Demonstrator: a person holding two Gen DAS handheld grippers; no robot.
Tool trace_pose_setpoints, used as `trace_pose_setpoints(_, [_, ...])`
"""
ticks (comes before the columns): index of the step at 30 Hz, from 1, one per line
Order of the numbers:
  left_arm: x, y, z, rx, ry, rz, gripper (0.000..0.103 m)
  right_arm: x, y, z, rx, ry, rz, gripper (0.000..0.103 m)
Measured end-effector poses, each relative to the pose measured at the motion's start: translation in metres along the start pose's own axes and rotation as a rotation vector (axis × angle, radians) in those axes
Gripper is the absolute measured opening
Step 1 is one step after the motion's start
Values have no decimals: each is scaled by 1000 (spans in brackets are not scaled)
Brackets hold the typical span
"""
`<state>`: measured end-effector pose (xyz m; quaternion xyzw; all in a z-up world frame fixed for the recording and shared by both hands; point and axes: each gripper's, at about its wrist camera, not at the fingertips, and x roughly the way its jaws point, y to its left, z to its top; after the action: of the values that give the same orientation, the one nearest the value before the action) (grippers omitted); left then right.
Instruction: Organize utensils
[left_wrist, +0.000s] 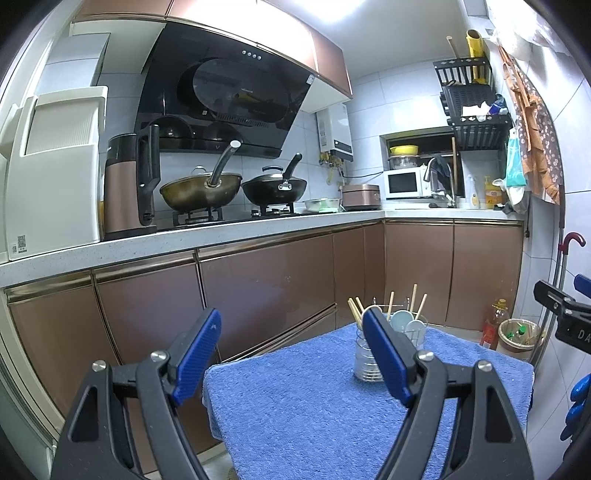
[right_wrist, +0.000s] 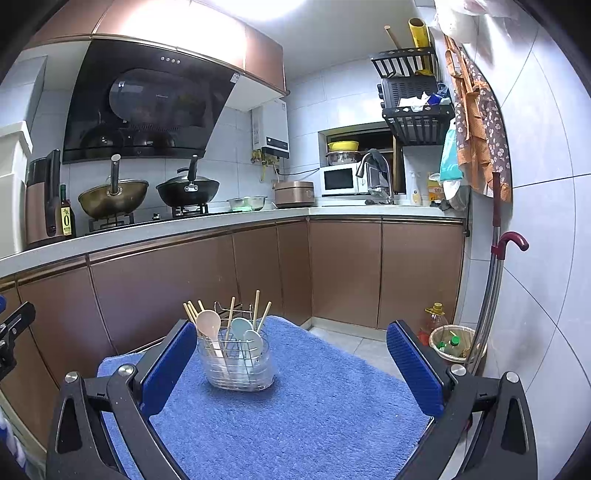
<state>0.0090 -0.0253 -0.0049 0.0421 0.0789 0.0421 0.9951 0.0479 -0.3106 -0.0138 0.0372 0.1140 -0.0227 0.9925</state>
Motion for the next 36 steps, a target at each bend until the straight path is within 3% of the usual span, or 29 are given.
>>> trace_pose_setpoints(36, [-2, -1, -1, -1, 1, 1, 78, 0, -3, 0, -2, 2, 0, 103])
